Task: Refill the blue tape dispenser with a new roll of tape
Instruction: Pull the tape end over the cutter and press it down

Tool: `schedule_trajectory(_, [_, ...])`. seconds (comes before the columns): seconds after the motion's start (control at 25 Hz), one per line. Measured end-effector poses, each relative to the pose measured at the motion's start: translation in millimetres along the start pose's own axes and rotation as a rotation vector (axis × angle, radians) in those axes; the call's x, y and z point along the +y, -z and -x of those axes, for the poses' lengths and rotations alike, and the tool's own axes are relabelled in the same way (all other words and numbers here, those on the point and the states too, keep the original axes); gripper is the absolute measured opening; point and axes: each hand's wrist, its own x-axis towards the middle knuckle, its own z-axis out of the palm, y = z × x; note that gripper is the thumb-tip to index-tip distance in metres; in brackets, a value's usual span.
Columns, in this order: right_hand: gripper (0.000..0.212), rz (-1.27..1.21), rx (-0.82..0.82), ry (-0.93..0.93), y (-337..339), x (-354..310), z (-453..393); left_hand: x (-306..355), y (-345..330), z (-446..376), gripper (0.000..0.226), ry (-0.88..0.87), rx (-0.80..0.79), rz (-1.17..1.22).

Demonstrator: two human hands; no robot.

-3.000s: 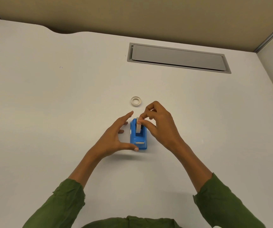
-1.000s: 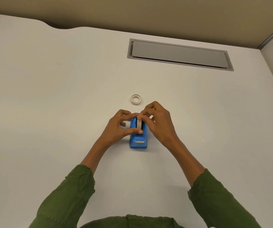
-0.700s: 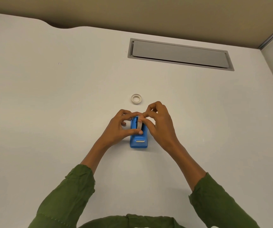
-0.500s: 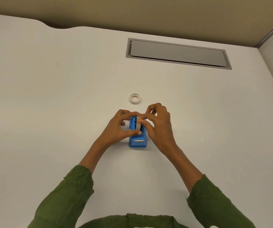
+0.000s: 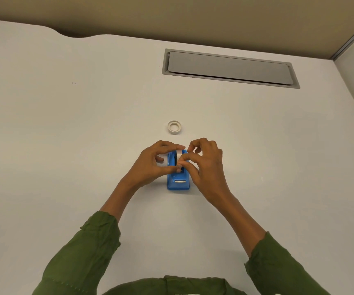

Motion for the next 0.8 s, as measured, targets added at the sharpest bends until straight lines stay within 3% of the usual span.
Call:
schedule_trajectory(0.32, [0.005,0.015,0.084,0.02,7,-3,12,-1,-6,0,0.048,0.022,0.033,0.033])
schedule_trajectory(0.6, [0.003,-0.141,0.024,-0.046,5,-4,14,4,9,4,0.054,0.078,-0.099,0.089])
schedule_trajectory(0.8, [0.011,-0.132,0.014,-0.028,2,-5,19,11,17,-6,0.048,0.014,-0.228,-0.052])
